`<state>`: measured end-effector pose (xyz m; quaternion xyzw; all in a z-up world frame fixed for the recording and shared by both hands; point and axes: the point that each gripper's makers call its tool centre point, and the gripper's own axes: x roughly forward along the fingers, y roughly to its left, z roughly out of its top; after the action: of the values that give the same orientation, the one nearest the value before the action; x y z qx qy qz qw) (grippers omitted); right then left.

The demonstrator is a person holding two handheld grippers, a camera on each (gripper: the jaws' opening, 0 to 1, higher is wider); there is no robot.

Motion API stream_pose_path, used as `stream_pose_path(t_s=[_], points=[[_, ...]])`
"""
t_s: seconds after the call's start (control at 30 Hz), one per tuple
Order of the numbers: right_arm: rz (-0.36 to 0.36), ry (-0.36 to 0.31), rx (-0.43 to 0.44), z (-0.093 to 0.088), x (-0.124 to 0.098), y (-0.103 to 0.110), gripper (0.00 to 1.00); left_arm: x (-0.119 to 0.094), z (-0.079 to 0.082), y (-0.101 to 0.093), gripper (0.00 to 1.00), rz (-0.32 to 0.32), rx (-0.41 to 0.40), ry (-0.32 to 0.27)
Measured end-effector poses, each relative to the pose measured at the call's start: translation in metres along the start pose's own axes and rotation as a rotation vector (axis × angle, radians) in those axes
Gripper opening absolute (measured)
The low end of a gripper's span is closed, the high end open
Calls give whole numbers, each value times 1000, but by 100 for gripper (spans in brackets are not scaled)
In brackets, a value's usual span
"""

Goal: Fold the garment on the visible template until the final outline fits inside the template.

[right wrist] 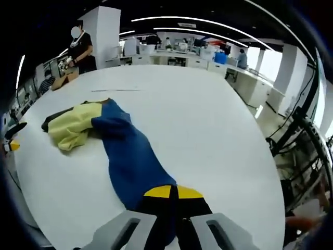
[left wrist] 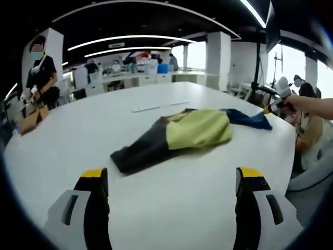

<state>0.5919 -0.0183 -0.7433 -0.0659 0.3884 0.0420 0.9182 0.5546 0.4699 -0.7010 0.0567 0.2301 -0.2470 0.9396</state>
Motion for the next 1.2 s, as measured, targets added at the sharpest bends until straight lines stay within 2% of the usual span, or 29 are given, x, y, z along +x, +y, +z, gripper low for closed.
stream_pose_path(t_s=[0.47,0.73,1.0,1.2], points=[[-67,45,-15,2,27,-31,0,2,0,2,99,-3,6,9],[-92,66,-37,-6,27,-41,0,2,-2,4,99,3,-1,12],[-99,86,-26,-8,36,-55,0,1,-3,5,99,9,-1,15],[-93,87,-23,-9,35,-52,0,1,-6,7,99,15,-4,21]])
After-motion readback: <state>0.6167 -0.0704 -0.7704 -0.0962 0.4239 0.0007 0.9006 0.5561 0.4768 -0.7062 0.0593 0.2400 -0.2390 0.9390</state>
